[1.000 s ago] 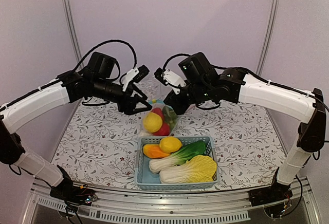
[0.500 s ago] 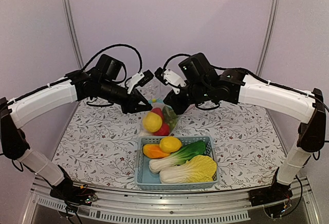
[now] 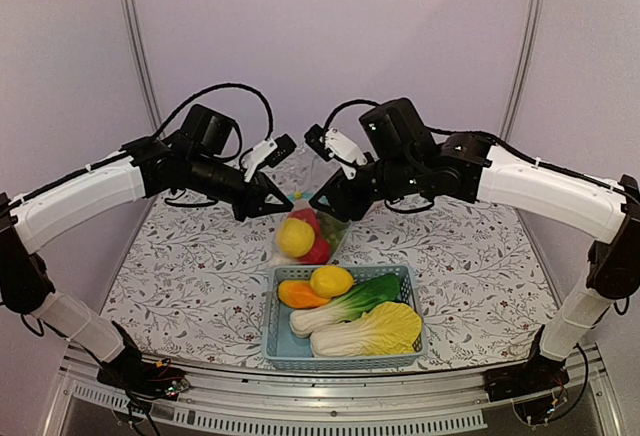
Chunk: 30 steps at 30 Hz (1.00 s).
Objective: Place the food in the zip-top bag and seal the zipper
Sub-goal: Pass from the right arm to the left, then zip the zipper on the zipper food storage bag.
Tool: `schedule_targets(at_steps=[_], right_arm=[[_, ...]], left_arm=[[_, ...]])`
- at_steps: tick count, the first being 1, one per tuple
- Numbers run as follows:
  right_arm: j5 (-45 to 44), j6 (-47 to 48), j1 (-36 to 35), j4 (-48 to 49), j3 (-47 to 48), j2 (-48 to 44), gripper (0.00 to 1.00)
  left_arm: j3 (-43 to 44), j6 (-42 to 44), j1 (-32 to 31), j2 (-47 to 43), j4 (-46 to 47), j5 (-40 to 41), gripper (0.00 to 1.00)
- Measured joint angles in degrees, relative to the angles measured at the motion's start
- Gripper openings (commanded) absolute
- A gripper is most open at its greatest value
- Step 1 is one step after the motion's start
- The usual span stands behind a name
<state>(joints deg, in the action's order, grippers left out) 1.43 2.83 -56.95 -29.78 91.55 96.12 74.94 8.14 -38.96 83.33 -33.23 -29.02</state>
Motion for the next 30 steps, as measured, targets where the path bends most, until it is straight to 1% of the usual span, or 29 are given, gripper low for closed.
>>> schedule_targets(at_steps=[1,2,7,15,23,30], right_arm=[[1.05,0.39,0.00,0.44,-0.46,-0.83,0.61],[1.97,0.35,0.02,0.70,-0.68,-1.51,0.62],[7.10,1.40,0.81,1.99,-0.57,-2.75,0.63],[19.82,6.21,4.68,2.27,1.97,-1.03,0.64],[25.55,11.63,5.49,2.32,4.44,3.58,0.63],[27.52,13.99,5.77,1.81,8.02,7.54,0.62]], left_arm=[[-0.22,0.33,-0.04,-0.42,0.00,0.07,0.00],[-0.48,0.72,-0.11,-0.90,0.00,0.15,0.00],[-0.85,1.79,-0.31,-1.95,-0.04,0.20,0.00],[-0.85,2.40,-0.35,-1.95,-0.07,0.28,0.00],[-0.85,2.43,-0.37,-1.95,-0.04,0.04,0.00],[-0.85,2.73,-0.39,-1.97,-0.07,-0.20,0.00]])
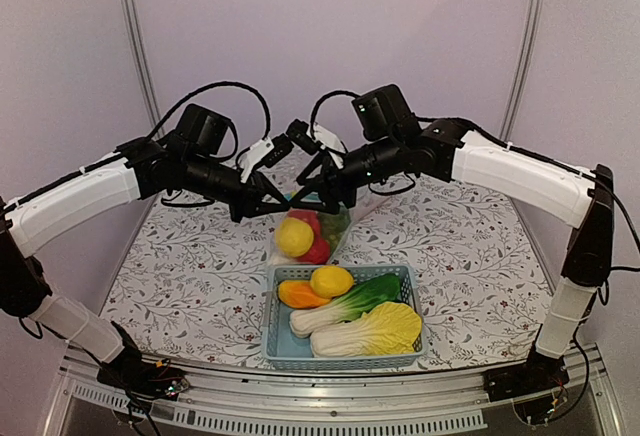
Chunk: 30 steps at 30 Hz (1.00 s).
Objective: Place the food in the zip-top bag and seal the zipper
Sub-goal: Zip the zipper on the zipper food storage bag.
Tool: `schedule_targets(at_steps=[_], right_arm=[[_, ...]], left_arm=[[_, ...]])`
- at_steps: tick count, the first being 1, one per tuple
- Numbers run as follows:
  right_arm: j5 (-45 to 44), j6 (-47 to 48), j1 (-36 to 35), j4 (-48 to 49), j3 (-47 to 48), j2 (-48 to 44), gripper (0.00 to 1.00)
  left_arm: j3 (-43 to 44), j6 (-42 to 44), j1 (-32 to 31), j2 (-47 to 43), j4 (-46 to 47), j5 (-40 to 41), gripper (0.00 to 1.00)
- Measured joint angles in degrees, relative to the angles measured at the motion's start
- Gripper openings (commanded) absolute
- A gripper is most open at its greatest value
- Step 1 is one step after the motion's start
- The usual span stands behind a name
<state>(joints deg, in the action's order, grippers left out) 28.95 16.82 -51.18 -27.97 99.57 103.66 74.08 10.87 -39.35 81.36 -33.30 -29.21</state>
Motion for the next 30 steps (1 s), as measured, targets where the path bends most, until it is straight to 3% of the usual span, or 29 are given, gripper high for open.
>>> schedule_targets(at_steps=[30], right_arm=[[2.84,3.61,0.59,-9.05,8.85,5.66,0.29]], left_arm=[[-0.04,0.02,-0.02,-0.04,-0.02,1.53,0.00]])
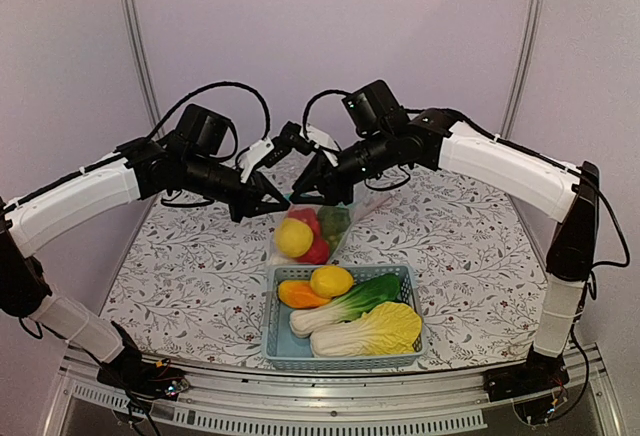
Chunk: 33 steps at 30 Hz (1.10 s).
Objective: Place the food in the zip-top bag and seal the zipper
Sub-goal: Zip the zipper on the zipper food storage bag.
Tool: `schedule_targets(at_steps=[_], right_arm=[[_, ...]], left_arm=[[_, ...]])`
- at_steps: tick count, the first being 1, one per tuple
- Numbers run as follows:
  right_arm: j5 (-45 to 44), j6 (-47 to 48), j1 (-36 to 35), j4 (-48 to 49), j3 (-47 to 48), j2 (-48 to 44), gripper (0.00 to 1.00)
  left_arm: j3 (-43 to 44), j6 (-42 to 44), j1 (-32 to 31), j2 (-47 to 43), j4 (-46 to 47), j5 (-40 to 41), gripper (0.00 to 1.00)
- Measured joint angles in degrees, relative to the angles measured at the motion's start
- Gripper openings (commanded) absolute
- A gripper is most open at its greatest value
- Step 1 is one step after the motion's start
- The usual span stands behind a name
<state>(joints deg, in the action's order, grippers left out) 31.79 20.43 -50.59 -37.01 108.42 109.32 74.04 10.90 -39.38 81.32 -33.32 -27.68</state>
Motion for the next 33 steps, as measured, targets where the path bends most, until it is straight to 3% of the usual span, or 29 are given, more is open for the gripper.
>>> schedule_targets(at_steps=[12,29,33], right_arm=[[-0.04,0.46,0.02,-1.25,1.05,0.92,0.39],[0.11,-1.51,0.09,3.50,-1.05,1.46,0.40],[0.09,-2.08,0.11,4.09,-2.01,1.40,0.36]], left_arm=[[-0.90,-0.02,0.00,-0.50,-0.04,0.33,0.00],[-1.01,-1.99,3.28,-0.61,-0.31,-6.54,0.00],[-1.14,-2.40,4.61,-0.68,-0.07,-9.20,0.00]])
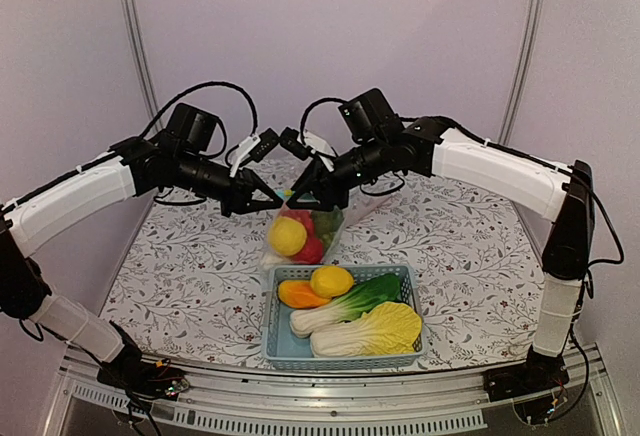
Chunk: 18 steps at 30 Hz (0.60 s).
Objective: Place the food in the zip-top bag and seal the zipper
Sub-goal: Zip the zipper on the zipper food storage bag.
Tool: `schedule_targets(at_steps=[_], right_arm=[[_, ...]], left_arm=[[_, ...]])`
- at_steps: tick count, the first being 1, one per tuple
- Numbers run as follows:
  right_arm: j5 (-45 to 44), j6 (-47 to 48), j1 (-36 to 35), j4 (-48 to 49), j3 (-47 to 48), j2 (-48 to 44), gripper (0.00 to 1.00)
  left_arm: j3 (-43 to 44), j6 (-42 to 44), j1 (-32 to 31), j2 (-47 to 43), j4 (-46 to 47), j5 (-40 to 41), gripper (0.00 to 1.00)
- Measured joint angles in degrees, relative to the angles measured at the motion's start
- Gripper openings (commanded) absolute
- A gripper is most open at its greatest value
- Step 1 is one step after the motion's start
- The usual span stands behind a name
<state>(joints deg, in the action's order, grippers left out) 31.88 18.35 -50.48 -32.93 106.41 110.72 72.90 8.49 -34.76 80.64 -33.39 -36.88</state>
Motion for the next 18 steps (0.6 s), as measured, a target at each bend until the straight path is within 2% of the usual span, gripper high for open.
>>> schedule_targets(at_steps=[10,18], right_arm=[[1.27,-0.17,-0.02,-0.04,-0.28,-0.13,0.32],[3.34,-1.16,-0.02,-0.07,-0.20,-0.11,0.18]], left_arm=[[0.00,-0.15,0.35,-0.02,0.00,-2.89,0.00],[0.02,0.52,0.33,-0.02,0.00,-3.15,0.00]])
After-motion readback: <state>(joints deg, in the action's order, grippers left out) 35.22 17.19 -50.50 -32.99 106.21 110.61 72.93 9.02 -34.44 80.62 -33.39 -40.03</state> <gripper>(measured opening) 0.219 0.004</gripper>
